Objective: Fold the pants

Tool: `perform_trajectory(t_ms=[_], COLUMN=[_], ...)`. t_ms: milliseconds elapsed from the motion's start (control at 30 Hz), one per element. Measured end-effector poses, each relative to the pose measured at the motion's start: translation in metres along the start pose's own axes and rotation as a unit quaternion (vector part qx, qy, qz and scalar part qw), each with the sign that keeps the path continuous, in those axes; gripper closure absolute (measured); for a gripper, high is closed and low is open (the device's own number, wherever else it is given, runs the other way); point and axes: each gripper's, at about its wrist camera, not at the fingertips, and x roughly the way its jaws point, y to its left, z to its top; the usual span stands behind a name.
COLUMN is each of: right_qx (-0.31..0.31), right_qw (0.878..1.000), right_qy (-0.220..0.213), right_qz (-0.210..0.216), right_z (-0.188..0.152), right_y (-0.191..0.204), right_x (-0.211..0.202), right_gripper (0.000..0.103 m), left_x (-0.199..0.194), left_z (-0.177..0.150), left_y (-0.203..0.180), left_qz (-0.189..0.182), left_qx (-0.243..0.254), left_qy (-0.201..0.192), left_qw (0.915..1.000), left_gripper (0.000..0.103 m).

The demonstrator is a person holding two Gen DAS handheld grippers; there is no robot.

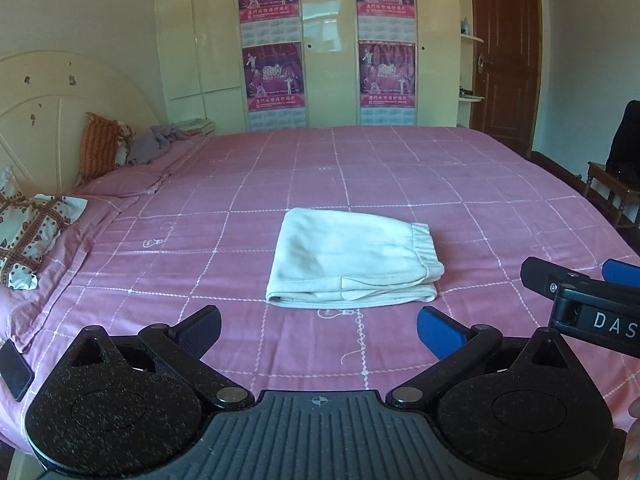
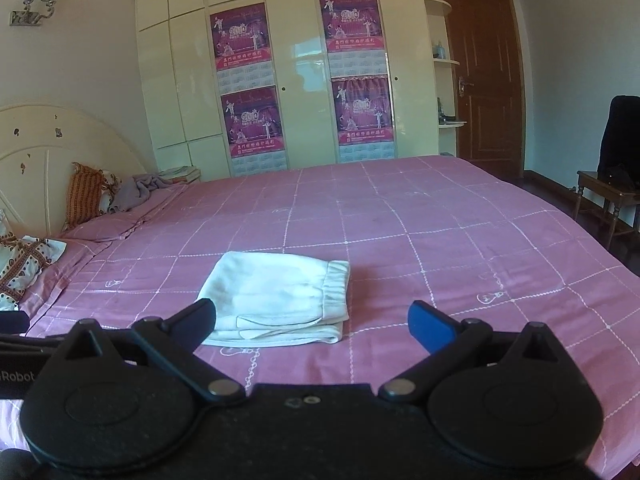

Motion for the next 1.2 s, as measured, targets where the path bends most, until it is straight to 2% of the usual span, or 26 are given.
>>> perform_trajectory(t_ms=[1200], right_qx=[-0.008], right_qw=[1.0], right_qy=[-0.011], right_qz=[-0.001], right_z=[0.0017], right_y=[-0.0001], right_x=[-0.0053], right_gripper=[0.0], left_x=[0.0077], left_z=[0.0029], left_y=[-0.0011], left_qz=[-0.009], left_qx=[-0.015], left_qy=[0.003], left_qw=[0.9998], left_gripper=[0.0])
